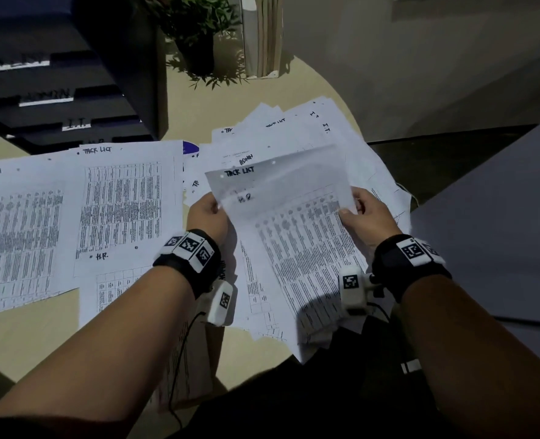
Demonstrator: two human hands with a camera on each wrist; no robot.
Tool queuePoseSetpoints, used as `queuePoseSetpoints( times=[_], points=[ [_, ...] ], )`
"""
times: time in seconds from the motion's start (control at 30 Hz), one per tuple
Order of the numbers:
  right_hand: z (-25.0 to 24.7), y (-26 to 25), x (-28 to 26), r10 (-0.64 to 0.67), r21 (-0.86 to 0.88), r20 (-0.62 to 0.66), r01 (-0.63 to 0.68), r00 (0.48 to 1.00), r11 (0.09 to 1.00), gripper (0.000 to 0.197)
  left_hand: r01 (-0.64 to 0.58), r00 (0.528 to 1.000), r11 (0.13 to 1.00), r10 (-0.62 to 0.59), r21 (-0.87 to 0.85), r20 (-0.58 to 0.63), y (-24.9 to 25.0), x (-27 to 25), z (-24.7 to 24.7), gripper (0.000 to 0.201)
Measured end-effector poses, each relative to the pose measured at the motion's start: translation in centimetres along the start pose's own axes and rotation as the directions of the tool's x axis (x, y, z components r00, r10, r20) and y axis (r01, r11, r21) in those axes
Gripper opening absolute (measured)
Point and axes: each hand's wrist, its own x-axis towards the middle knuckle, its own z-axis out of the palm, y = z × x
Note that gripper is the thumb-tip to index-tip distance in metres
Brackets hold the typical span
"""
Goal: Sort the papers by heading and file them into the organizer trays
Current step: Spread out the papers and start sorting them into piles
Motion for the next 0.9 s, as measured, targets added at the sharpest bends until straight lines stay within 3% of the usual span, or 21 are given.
queuePoseSetpoints(
  times=[0.1, 0.17, 0.3, 0.4, 0.53, 0.67, 0.9],
  points=[
    [0.2, -0.1, 0.2, -0.047, -0.105, -0.021, 0.045, 0.999, 0.993, 0.022, -0.002, 0.993, 0.999, 0.007, -0.048, 0.118, 0.0, -0.9, 0.7, 0.03],
    [0.0, 0.6, 0.7, -0.029, -0.166, -0.059, 0.019, 0.998, 0.986, 0.02, -0.02, 0.99, 0.997, 0.009, 0.075, 0.142, -0.3, -0.9, 1.1, 0.021],
    [-0.9, 1.8, 0.8, -0.021, -0.313, -0.091, -0.009, 0.996, 0.95, 0.017, 0.045, 0.999, 0.981, -0.042, 0.188, -0.017, -0.5, -1.0, 1.8, 0.023],
    [-1.0, 2.4, 1.0, -0.043, -0.392, -0.112, -0.004, 0.993, 0.92, 0.014, 0.007, 1.0, 0.951, -0.005, 0.309, -0.007, -0.4, -1.4, 2.4, 0.033],
    [-1.4, 2.8, 1.3, 0.017, -0.329, -0.225, -0.092, 0.974, 0.94, 0.02, 0.047, 0.998, 0.969, -0.055, 0.241, 0.025, -0.5, -1.6, 3.1, 0.048],
    [-2.6, 2.9, 1.4, 0.024, -0.281, -0.28, -0.105, 0.96, 0.954, 0.014, 0.0, 1.0, 0.946, 0.004, 0.323, -0.01, -0.5, -0.7, 2.1, 0.016],
    [-2.0, 1.4, 0.6, 0.05, -0.025, -0.173, -0.055, 0.984, 0.998, 0.026, -0.004, 0.994, 0.968, 0.033, 0.251, -0.108, -1.1, 1.0, -0.8, 0.019]
  ],
)
